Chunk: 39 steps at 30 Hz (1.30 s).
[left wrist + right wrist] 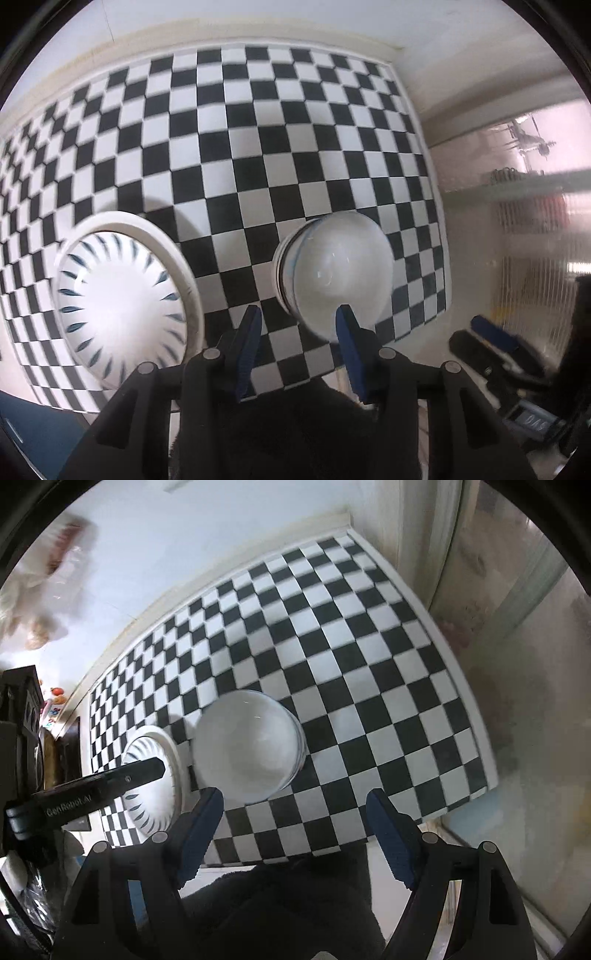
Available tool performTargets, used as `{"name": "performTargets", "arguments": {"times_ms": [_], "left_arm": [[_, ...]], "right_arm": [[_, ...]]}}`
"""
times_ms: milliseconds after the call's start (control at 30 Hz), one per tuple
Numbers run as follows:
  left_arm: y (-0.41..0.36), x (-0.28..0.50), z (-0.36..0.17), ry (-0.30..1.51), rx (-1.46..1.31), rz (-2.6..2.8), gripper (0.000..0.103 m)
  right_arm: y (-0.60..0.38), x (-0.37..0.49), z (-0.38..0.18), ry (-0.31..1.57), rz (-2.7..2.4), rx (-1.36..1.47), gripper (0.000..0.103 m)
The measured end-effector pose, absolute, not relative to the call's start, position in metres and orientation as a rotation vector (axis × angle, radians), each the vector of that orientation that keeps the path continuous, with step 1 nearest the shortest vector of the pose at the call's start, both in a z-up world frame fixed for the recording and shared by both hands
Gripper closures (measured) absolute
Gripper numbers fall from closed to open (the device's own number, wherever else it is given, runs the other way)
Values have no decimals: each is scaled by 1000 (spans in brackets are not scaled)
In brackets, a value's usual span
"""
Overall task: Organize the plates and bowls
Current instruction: 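Reach the right tool to the bowl stack and grip its rim, then lift the nested bowls with the right tool toward the plate stack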
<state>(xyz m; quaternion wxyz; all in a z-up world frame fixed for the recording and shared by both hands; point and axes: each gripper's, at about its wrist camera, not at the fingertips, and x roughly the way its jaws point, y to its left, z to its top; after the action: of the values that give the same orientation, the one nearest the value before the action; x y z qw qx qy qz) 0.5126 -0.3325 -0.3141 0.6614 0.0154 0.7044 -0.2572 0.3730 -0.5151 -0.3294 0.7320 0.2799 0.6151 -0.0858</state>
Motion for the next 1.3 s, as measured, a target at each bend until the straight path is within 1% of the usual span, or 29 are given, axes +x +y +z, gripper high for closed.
{"name": "performTargets", "arguments": {"times_ms": [133, 300, 367, 500, 633, 867, 900, 967, 1067, 1167, 1300], "left_arm": [[-342, 530, -347, 1679, -41, -587, 64], [-352, 542, -375, 1744, -93, -586, 64], [-356, 545, -383, 1762, -95, -583, 64], [-362, 551, -398, 1781, -98, -591, 59], [-367, 558, -413, 1794, -98, -605, 59], [-374, 558, -435, 1849, -44, -641, 58], [-373, 559, -437, 1849, -68, -643, 57], [-369, 563, -441, 1855, -104, -652, 56], [-367, 564, -442, 1843, -125, -691, 56], [-363, 563, -442, 1831, -147, -707, 59], [-359, 562, -438, 1806, -144, -710, 59]], "right_arm": [[-526, 387, -375, 1414, -172, 700, 21], [-534, 398, -423, 1473, -139, 803, 21], [-536, 403, -437, 1489, -136, 815, 21], [-538, 415, -467, 1525, -107, 857, 21], [-536, 425, -494, 1550, -47, 921, 21], [-528, 433, -525, 1568, 11, 974, 22], [-528, 433, -528, 1566, 18, 983, 26], [-527, 435, -535, 1569, 29, 1007, 28], [-522, 439, -546, 1554, 99, 1097, 41], [-524, 439, -552, 1548, 106, 1099, 42], [-529, 435, -555, 1535, 127, 1105, 45]]}}
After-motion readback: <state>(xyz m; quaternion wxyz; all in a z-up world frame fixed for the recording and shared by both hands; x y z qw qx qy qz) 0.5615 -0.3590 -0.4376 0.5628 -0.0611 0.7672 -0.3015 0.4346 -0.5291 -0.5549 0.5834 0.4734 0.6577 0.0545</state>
